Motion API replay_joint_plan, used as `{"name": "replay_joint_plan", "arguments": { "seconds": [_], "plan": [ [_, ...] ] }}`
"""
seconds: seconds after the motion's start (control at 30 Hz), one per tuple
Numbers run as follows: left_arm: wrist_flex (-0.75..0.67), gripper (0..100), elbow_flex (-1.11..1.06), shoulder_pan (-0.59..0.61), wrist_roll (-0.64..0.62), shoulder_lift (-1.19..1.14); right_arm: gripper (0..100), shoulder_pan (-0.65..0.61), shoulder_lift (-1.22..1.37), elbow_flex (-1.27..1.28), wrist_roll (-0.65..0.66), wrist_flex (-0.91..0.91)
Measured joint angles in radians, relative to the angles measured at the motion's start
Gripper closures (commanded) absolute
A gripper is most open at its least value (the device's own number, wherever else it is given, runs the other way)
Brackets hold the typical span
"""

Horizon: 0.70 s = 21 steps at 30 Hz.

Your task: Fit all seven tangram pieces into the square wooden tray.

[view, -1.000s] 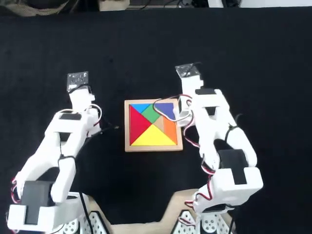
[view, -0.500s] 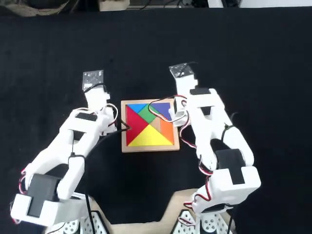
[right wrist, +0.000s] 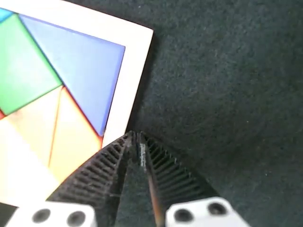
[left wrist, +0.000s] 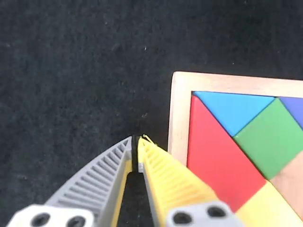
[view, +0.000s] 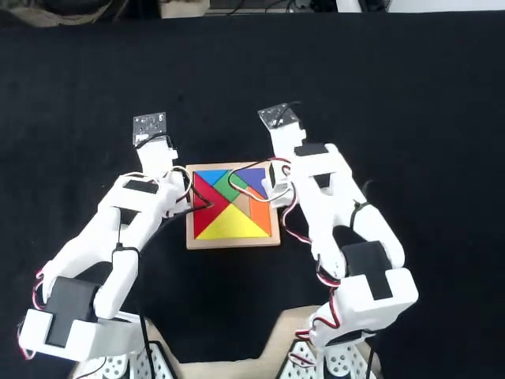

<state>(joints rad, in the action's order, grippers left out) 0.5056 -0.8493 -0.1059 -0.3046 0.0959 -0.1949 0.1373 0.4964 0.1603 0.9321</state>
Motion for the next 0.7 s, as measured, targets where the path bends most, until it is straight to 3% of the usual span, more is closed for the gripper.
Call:
{"name": "replay_joint_plan", "arguments": {
  "seconds": [0.2,0.33,0.47,0.7],
  "plan": [
    [0.052,97,0.043,0.066,0.0,0.052,98.8,0.153,-0.224,-0.147,-0.008,0.252],
    [0.249,97,0.184,0.181,-0.003,0.272,98.7,0.192,-0.549,-0.178,-0.006,0.342],
    [0.345,97,0.232,0.196,0.005,0.54,98.7,0.193,-0.884,-0.157,-0.006,0.342],
    [0.356,97,0.078,0.315,0.296,0.991,98.6,0.195,-1.238,0.054,0.123,0.328]
  ]
}}
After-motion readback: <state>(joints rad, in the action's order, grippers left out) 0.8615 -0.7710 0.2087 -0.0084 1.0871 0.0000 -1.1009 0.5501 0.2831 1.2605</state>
